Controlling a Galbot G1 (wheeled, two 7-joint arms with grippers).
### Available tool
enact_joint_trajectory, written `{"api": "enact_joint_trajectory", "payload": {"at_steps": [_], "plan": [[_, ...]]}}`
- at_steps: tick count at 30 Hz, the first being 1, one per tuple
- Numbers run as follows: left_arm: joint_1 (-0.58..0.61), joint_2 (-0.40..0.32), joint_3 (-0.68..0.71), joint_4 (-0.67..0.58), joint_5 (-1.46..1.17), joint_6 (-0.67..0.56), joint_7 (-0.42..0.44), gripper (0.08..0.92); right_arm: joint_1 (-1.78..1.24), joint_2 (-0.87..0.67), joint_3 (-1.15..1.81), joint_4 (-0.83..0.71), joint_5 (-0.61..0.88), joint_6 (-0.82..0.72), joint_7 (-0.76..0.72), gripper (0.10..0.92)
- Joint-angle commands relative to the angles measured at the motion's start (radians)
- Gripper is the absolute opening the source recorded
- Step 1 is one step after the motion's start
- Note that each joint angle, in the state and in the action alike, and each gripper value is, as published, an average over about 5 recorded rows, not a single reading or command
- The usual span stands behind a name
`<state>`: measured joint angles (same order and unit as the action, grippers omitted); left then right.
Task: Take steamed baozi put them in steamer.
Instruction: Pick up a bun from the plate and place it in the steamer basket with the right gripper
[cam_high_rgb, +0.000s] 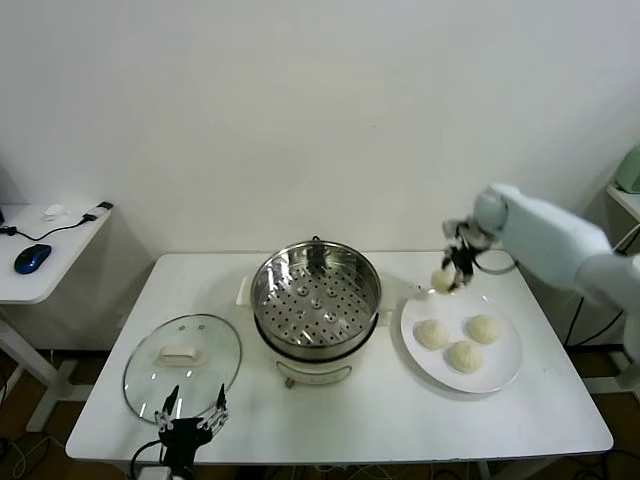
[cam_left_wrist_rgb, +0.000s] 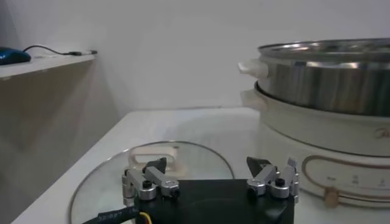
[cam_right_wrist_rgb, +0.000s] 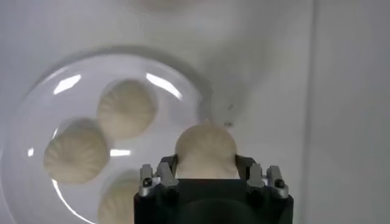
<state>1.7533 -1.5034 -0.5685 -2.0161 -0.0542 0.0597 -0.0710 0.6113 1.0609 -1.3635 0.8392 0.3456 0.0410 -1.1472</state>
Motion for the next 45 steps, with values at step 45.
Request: {"api": "enact_joint_trajectory", "payload": {"at_steps": [45], "plan": [[-0.022, 0.011, 0.006, 0.028, -0.004, -0.007, -0.017, 0.823, -0.178, 0.421, 0.135, -0.181, -0.566, 0.788, 0.239, 0.811]]}}
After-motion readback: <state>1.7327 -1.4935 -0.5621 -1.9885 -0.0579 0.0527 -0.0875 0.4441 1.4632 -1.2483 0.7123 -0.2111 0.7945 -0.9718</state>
